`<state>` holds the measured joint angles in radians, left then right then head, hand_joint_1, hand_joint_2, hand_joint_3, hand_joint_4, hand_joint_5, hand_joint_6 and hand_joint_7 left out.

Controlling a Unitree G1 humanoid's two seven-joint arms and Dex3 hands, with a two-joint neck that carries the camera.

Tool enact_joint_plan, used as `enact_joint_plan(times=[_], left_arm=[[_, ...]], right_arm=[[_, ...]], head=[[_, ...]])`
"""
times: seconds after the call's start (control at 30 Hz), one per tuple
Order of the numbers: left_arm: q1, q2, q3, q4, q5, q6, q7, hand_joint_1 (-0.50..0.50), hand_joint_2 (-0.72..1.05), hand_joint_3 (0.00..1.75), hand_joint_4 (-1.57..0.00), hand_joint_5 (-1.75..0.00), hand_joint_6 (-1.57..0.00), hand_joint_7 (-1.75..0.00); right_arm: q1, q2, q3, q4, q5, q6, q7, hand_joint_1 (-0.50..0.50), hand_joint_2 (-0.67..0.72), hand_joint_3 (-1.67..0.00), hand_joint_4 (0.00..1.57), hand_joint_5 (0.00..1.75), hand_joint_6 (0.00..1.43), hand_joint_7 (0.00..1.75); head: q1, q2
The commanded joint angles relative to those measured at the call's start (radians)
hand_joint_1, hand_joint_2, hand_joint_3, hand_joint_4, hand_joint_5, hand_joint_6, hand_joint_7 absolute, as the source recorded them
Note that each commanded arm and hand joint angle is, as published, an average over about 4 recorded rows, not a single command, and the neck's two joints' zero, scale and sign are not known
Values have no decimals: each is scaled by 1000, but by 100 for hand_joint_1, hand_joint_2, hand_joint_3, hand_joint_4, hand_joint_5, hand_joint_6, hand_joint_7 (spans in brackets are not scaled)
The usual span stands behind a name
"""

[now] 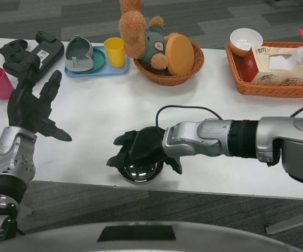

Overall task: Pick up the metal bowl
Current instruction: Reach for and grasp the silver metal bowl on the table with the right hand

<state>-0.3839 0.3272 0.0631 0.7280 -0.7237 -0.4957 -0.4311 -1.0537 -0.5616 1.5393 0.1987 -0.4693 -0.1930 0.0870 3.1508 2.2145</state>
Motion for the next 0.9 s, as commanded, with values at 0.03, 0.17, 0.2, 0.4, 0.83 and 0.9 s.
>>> enact_joint_plan(times=[0.03, 0.17, 0.2, 0.4, 0.83, 0.9], left_arm=[[9, 15, -1, 0, -2, -9, -2, -50, -37, 9, -22, 0, -5, 0], [8, 15, -3, 1, -3, -9, -2, -50, -37, 9, -22, 0, -5, 0], [8, 15, -3, 1, -3, -9, -2, -50, -37, 9, -22, 0, -5, 0], [7, 16, -5, 1, -3, -9, -2, -50, -37, 9, -22, 0, -5, 0], [7, 16, -5, 1, -3, -9, 0, -50, -37, 9, -26, 0, -5, 0], [7, 16, -5, 1, -3, -9, 0, -50, -37, 9, -26, 0, -5, 0]], right_arm=[[-45, 21, 48, 16, 18, -3, -3, -17, -16, -16, 0, 0, 0, 0], [-74, 37, 79, 29, 19, -3, -7, -17, -15, -16, 0, 0, 0, 0], [-80, 40, 86, 32, 21, -3, -9, -17, -15, -16, 0, 0, 0, 0], [-105, 56, 118, 45, 35, 1, -12, -17, -15, -16, 0, 0, 0, 0], [-80, 52, 103, 64, 53, 6, -19, -23, -48, -81, 9, 0, 25, 154], [-74, 51, 97, 67, 54, 6, -19, -26, -49, -87, 14, 0, 39, 164]], head=[[-3, -1], [-3, -5], [-5, -6], [-8, -11], [-8, -20], [-7, -22]])
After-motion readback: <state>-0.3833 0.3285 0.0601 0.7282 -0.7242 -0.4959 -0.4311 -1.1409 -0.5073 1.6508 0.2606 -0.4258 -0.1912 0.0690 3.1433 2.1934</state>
